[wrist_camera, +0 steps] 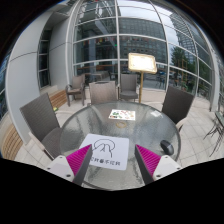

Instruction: Arrange mouse

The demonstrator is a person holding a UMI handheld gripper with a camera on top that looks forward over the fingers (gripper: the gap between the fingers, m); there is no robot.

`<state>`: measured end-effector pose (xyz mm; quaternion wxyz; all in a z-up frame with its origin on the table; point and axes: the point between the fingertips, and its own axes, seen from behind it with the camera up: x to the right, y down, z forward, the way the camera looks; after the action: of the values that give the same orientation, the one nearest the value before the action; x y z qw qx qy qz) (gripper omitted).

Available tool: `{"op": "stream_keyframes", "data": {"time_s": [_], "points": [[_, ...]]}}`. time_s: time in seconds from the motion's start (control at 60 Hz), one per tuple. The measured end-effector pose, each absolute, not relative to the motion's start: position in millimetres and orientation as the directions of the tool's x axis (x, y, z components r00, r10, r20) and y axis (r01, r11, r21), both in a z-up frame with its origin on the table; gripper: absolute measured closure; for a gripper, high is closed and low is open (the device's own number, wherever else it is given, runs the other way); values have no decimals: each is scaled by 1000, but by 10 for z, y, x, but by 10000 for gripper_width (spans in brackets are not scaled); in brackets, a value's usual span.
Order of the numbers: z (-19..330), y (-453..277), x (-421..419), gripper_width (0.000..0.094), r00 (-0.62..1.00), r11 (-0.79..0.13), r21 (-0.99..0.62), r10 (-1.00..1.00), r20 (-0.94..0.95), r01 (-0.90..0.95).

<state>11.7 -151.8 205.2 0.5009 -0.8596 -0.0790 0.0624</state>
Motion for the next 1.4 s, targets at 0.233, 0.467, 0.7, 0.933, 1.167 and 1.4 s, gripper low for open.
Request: {"op": "stream_keyframes", "data": {"time_s": [0.233, 0.467, 0.7, 0.933, 1.167, 1.4], "points": [[983, -1550, 1191, 77, 999, -626, -780, 38, -33, -2], [187, -1219, 2467, 97, 997, -720, -693, -72, 33, -29], [-95, -321, 3020, 99, 997, -738, -674, -41, 68, 16], [-142, 414, 3221, 116, 998, -738, -674, -13, 60, 31], [-182, 528, 3270, 481, 998, -748, -663, -59, 2, -43], [-174, 519, 3256, 637, 995, -779, -623, -100, 9, -73]]}}
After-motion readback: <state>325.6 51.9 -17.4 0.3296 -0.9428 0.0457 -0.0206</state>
